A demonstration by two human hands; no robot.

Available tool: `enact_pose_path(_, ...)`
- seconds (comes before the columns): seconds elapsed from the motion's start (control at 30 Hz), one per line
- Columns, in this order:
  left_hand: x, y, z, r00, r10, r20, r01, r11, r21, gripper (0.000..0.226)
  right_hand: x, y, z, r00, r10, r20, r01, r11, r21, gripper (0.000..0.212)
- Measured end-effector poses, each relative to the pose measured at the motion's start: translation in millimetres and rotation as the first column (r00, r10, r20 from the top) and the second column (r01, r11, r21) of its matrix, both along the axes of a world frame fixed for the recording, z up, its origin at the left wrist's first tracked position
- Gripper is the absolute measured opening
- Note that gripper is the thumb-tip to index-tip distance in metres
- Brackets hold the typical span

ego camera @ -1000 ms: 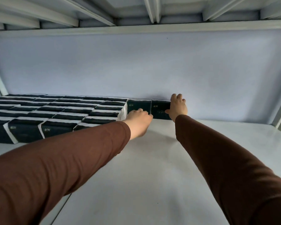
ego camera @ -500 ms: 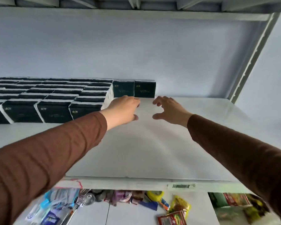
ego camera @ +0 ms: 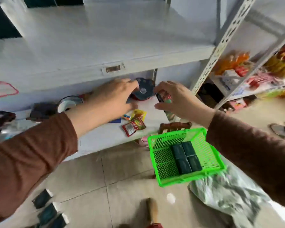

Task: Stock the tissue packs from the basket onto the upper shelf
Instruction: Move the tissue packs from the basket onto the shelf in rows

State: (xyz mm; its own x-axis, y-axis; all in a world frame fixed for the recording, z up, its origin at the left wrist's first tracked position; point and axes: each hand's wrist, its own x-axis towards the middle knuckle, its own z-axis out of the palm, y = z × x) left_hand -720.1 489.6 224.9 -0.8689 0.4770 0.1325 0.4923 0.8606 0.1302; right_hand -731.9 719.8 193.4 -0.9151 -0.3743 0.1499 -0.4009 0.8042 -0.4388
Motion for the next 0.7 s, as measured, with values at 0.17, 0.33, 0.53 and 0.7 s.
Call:
enact_pose_path(0.17,13,91,-114,0.973,-0.099,0.207,0.098,0.995,0.016,0.043,46,90,-107,0.964,-0.155,0.216,0.147,0.988,0.051,0.043)
enact_pose_path(0.33,15,187,-238,0.914,-0.177,0.365,0.192,0.981,-0.003,0.044,66,178,-230,0.841,-0.339,0.421,0.304,0.941,0.15,0.046)
enact_pose_path(0.53,0,286,-395,0.853,-0.208,0.479,0.3,0.946,-0.123,0.049,70,253,-387,0.626,-0.509,0.591,0.397,0.86,0.32,0.051)
enact_pose_path(0.7,-36,339,-503,0.827,-0.181,0.532,0.334,0.92,-0.207,0.051,63,270,-504,0.443,-0.631,0.636,0.492,0.765,0.416,0.049)
